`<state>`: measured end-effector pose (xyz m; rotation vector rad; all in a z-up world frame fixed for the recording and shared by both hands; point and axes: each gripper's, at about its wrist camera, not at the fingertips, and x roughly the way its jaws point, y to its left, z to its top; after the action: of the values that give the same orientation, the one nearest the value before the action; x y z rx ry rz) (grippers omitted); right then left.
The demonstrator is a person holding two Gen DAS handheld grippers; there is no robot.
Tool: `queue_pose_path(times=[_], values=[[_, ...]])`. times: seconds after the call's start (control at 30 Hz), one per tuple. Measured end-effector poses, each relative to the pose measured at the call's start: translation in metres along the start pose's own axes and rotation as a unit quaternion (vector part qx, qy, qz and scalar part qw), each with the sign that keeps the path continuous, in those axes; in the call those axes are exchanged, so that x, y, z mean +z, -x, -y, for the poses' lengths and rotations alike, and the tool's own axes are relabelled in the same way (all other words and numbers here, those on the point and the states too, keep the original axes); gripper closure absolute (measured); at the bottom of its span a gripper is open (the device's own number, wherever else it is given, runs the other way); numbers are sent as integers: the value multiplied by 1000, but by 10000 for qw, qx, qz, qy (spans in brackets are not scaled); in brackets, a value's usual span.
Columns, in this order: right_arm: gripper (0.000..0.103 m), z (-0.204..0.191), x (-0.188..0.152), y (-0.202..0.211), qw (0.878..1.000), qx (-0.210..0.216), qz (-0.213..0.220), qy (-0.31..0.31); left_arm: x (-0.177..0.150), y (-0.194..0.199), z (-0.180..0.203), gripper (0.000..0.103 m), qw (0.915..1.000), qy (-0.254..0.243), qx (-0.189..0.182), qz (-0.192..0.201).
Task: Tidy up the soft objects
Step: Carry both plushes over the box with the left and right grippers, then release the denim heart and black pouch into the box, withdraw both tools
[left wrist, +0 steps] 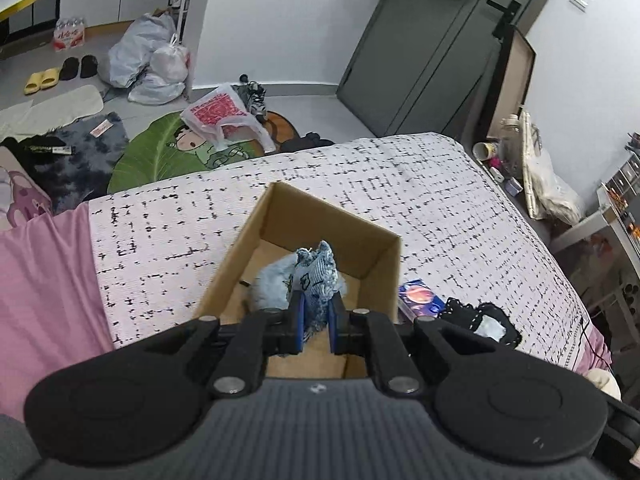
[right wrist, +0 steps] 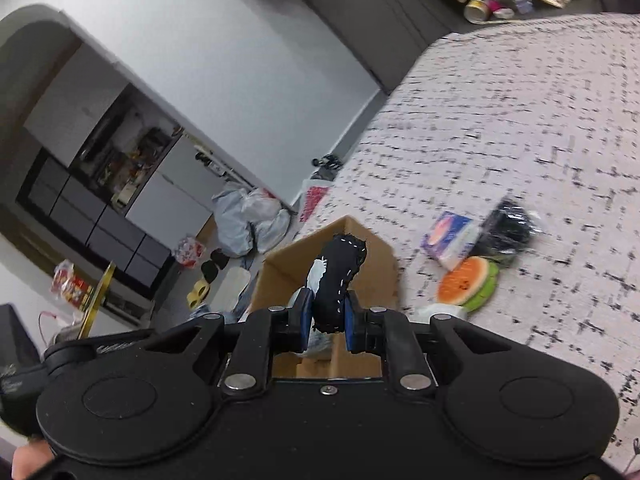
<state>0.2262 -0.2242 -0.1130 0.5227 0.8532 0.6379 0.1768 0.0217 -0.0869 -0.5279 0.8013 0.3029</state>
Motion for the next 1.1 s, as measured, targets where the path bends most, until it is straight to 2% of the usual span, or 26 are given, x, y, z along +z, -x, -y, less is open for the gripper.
queue_pose_path(times=[0.17,0.43,0.6,0.73,0.97,1.0,1.07,1.1], values=[[87,-23,-5,-10,9994,97,-148,284,7,-8,-16,92,9999,120,15,-124],[86,-44,-18,-32,9974,-3,-502,510,10,-24,-33,92,9987,257,-37,-449],[86,-52,-24,-41,9962,-47,-628,597,8,-30,-39,86,9980,241,67,-574],[86,-56,-29,-48,9949,-65,-756,662,8,-32,-44,73,9971,379,107,-656],[85,-60,-39,-58,9914,-70,-1070,753,11,-29,-46,50,9971,417,259,-579],[81,-61,-41,-60,9905,-55,-1146,757,11,-28,-45,49,9971,413,286,-565],[79,-61,-43,-63,9888,-76,-1294,741,11,-28,-44,44,9971,401,330,-552],[71,-60,-44,-64,9882,-97,-1361,701,11,-28,-43,43,9971,396,344,-551]])
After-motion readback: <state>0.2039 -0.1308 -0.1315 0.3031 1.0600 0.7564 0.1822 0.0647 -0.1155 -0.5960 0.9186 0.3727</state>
